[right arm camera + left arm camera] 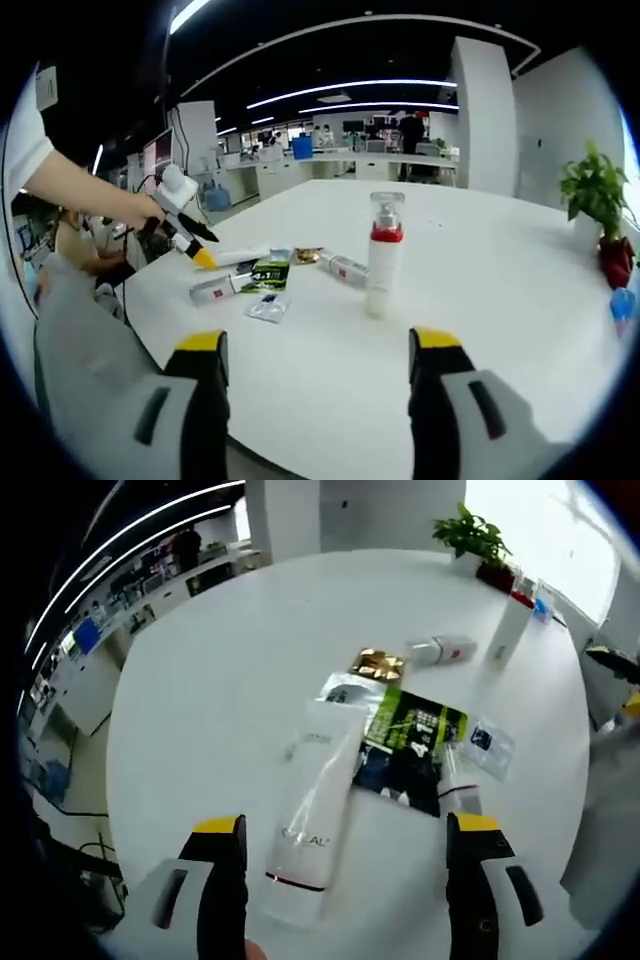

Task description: Arrange the skincare products in the storage area until every visible bottle or jar stands upright without overlapping.

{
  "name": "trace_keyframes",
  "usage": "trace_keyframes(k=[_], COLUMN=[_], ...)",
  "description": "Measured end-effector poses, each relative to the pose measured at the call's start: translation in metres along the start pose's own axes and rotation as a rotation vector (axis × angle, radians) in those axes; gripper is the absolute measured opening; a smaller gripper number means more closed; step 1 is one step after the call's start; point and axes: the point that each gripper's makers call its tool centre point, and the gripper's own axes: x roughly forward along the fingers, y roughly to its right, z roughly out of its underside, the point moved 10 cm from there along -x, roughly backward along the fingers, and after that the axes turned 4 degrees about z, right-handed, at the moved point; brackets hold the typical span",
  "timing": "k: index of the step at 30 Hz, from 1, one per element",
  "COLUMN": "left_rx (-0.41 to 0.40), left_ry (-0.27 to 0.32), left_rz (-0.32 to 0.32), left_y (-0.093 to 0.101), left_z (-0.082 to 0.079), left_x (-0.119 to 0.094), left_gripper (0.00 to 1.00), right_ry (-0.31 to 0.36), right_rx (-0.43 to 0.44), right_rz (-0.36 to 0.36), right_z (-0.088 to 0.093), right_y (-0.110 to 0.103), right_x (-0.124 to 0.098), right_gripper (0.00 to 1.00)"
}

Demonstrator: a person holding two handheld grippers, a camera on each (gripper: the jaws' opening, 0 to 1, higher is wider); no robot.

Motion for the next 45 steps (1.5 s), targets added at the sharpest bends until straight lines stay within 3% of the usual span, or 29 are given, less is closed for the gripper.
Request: trace_keyframes(k=[4, 16, 23, 27, 34, 45], left_rx=[0.016, 0.039, 0.107, 0.129, 0.138, 0.161], left_ry=[-0.046, -0.115, -0.170, -0.211, -0.237, -0.283], left_rz=[0.009, 0.012, 0.059, 0.100, 0.099, 0.099], left_y=[-0.002, -0.017, -0.021, -0.022, -0.026, -0.027], left_z=[-0.003, -0.014, -0.023, -0.026, -0.030, -0.027], left_x=[0.007, 0.019, 0.025, 0.030, 0.035, 0.044], left_gripper=[0.71, 0.62, 0.45, 0.42, 0.30, 0.31], right_ry=[-0.006, -0.019, -0.027, -0.030, -0.032, -0.039], right_rx=[0.003, 0.022, 0.028, 0.032, 0.034, 0.031], right_rz=[0.007, 0.013, 0.017, 0.021, 0.031, 0.036], right_z=[0.000, 0.001, 0.002, 0.002, 0.003, 0.003], right_y=[0.000, 0.001, 0.002, 0.003, 0.003, 0.003], right_x=[0.000, 0.000, 0.000, 0.001, 0.000, 0.001], right_gripper=[0.73, 0.70, 0.69, 0.69, 0.68, 0.67])
